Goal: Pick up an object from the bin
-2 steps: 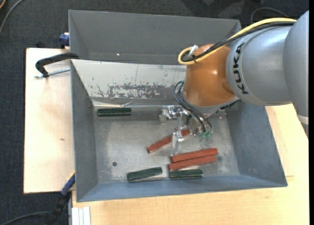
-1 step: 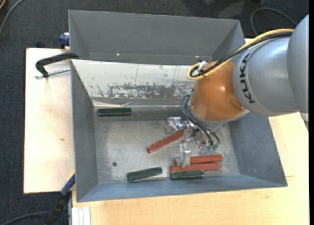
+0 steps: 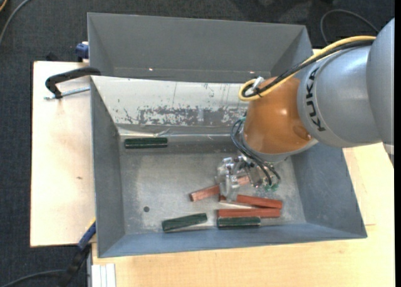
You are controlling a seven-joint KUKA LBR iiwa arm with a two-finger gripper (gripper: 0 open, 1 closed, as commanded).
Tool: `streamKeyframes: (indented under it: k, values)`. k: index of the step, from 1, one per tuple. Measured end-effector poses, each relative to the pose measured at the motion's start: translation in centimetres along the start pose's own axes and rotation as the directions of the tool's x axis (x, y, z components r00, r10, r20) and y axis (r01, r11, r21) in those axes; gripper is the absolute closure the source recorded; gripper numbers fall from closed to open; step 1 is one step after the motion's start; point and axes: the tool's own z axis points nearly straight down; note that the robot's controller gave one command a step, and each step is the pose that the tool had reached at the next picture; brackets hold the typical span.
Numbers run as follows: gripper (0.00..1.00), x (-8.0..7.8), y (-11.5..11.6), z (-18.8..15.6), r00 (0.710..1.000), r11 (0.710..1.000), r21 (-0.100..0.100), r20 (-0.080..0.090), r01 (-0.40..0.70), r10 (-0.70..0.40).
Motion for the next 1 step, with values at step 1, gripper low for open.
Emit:
streamKeyframes:
  k: [1]
  values:
    - [1.00,-0.50,-0.67,-13.68,1.000,1.000,0.002,0.013,-0.009,0.009]
